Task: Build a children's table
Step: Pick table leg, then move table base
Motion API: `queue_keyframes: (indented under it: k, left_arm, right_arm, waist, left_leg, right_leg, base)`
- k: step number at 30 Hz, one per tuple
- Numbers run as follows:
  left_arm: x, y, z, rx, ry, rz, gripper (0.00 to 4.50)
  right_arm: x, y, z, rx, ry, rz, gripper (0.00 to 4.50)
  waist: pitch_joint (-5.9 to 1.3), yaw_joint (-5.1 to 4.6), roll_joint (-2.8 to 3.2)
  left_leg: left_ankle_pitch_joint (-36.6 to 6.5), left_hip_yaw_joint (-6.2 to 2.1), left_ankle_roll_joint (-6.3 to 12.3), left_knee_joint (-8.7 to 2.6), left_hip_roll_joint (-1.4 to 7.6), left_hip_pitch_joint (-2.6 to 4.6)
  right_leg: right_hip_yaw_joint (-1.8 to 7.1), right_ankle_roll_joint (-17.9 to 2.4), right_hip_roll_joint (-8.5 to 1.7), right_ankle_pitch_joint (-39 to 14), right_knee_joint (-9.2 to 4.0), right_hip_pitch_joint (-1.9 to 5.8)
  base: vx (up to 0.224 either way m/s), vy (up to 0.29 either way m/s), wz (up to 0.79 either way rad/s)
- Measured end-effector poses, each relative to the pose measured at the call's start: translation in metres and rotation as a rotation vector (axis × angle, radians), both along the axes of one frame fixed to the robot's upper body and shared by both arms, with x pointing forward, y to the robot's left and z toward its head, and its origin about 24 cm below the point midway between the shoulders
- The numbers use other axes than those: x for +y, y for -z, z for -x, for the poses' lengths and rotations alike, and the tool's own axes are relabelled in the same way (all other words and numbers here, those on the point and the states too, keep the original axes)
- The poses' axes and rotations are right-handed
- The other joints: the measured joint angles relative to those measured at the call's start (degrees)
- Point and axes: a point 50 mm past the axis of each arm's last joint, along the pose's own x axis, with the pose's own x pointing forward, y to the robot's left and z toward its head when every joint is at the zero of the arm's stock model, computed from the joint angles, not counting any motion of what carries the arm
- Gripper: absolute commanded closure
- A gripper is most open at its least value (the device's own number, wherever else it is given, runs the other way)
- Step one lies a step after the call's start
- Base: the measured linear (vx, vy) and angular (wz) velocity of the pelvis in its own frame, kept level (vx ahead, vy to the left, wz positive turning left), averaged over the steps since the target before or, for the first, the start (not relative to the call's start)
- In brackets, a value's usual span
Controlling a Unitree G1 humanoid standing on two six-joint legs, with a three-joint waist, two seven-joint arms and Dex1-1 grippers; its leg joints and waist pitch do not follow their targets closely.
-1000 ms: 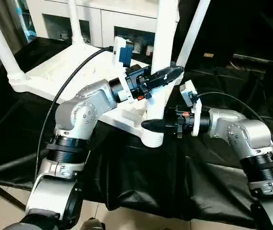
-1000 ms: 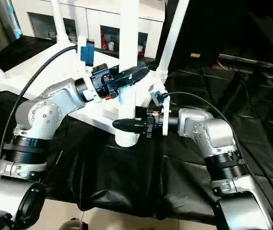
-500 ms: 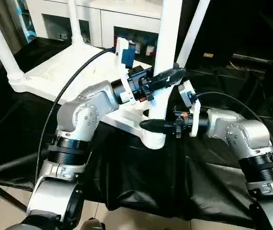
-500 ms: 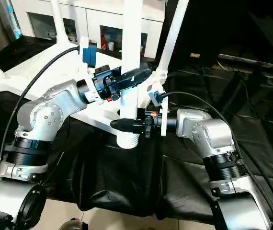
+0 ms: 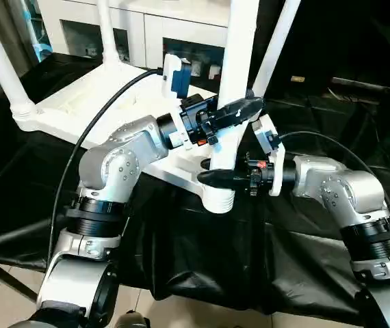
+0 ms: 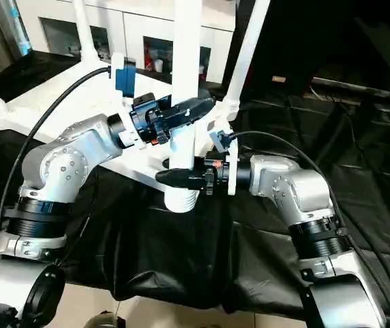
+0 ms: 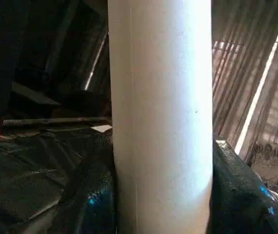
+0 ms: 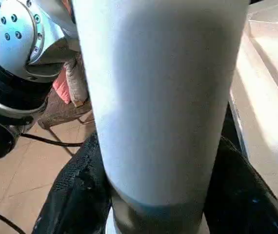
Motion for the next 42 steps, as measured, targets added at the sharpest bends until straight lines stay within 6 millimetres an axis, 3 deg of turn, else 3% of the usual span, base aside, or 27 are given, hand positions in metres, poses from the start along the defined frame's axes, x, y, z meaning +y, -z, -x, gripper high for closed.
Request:
queue_keyframes:
  k: [5,9,13,14,17,19,22,23,26,30,34,37,42]
  left_arm:
    - [0.000,0.004,0.000,0.017,-0.024,0.016,1.65]
    - [0.007,-0.006,-0.005,0.011,-0.104,0.175,1.55]
    - [0.020,-0.015,-0.011,0.047,-0.184,0.393,1.55]
    - [0.030,-0.018,-0.016,0.074,-0.220,0.489,1.55]
    - [0.050,-0.022,-0.021,0.069,-0.281,0.564,1.55]
    - [0.059,-0.018,-0.024,0.066,-0.324,0.505,1.55]
    - [0.058,0.006,-0.032,-0.136,-0.389,-0.084,1.55]
    - [0.058,0.022,-0.033,-0.196,-0.364,-0.298,1.55]
    - [0.055,0.062,-0.028,-0.235,-0.233,-0.579,1.55]
    - [0.052,0.079,-0.020,-0.270,-0.023,-0.726,1.55]
    - [0.058,0.085,-0.029,-0.313,0.117,-0.962,1.55]
    - [0.059,0.090,-0.033,-0.328,0.155,-1.053,1.55]
    - [0.058,0.103,-0.041,-0.356,0.098,-1.169,1.55]
  right_arm:
    - [-0.001,0.003,0.001,0.012,0.012,-0.002,2.55]
    - [0.003,0.003,0.000,0.009,0.020,-0.023,2.55]
    - [0.004,0.000,-0.003,0.001,0.066,-0.060,2.56]
    - [0.004,-0.002,-0.005,-0.009,0.100,-0.079,2.56]
    - [0.001,-0.004,-0.011,-0.035,0.189,-0.102,2.57]
    - [-0.003,-0.004,-0.015,-0.052,0.263,-0.099,2.57]
    - [-0.011,0.007,-0.027,-0.118,0.449,0.009,2.57]
    - [-0.016,0.011,-0.032,-0.137,0.523,0.052,2.57]
    - [-0.025,0.017,-0.036,-0.151,0.649,0.099,2.57]
    - [-0.036,0.023,-0.039,-0.166,0.755,0.156,2.57]
    - [-0.044,0.031,-0.036,-0.172,0.788,0.188,2.57]
    - [-0.047,0.038,-0.033,-0.152,0.805,0.197,2.57]
    - [-0.048,0.039,-0.027,-0.164,0.822,0.193,2.57]
  waist:
    - [0.00,-0.04,0.00]
    - [0.00,-0.03,-0.07]
    - [0.00,-0.05,-0.20]
    - [0.01,-0.11,-0.28]
    - [-0.02,-0.12,-0.41]
    - [-0.02,-0.10,-0.41]
    - [-0.07,0.17,-0.40]
    - [-0.06,0.14,-0.34]
    - [-0.05,-0.08,-0.34]
    - [0.00,-0.29,-0.01]
    - [0.01,-0.45,0.79]
    - [0.01,-0.79,1.14]
    - [-0.15,-1.23,2.24]
  left_leg:
    - [0.0,-0.01,0.00,0.00,0.00,-0.02]
    - [0.0,-0.01,0.00,0.01,0.00,0.00]
    - [0.0,0.00,0.00,0.03,0.00,0.00]
    - [0.0,0.01,0.00,0.05,0.01,0.01]
    - [0.0,-0.01,0.00,0.04,0.01,0.02]
    - [0.0,-0.02,0.00,0.05,0.01,0.00]
    - [0.0,-0.18,-0.02,0.01,-0.02,0.01]
    - [0.0,-0.14,-0.02,-0.01,-0.08,-0.01]
    - [0.0,-0.10,-0.01,0.02,-0.11,-0.21]
    - [0.0,-0.04,-0.03,-0.05,-0.03,-0.25]
    - [0.0,-0.06,-0.09,-0.06,-0.03,-0.04]
    - [0.0,-0.04,-0.09,-0.04,-0.06,0.07]
    - [0.0,-0.04,-0.07,-0.02,-0.06,0.07]
  right_leg:
    - [0.00,0.0,0.00,0.0,0.00,-0.01]
    - [-0.02,0.0,0.00,0.0,0.01,0.01]
    - [-0.01,0.0,0.00,0.0,0.02,0.01]
    - [-0.01,0.0,0.00,0.0,0.05,0.00]
    - [-0.02,0.0,0.00,0.0,0.06,0.00]
    - [-0.01,0.0,0.00,0.0,0.04,-0.01]
    - [-0.03,0.6,0.00,-0.1,-0.15,0.10]
    - [0.06,0.7,-0.03,-0.1,-0.23,0.10]
    - [0.10,0.4,-0.04,0.1,-0.33,0.01]
    - [0.05,0.3,0.03,0.2,-0.15,-0.20]
    - [0.11,0.3,0.04,0.2,-0.06,-0.09]
    - [0.16,0.2,0.01,0.2,-0.07,0.00]
    - [0.14,0.1,0.01,0.3,-0.10,0.03]
  base:
    - [0.000,0.000,0.00]
    - [0.000,0.000,0.00]
    - [0.000,0.000,0.00]
    - [0.000,0.000,0.00]
    - [0.000,0.000,0.00]
    - [0.000,0.000,0.00]
    - [0.000,0.000,0.00]
    - [0.000,0.000,0.00]
    - [0.000,0.000,0.00]
    - [0.000,0.000,0.00]
    - [0.000,0.000,0.00]
    - [0.000,0.000,0.00]
    - [0.000,0.000,0.00]
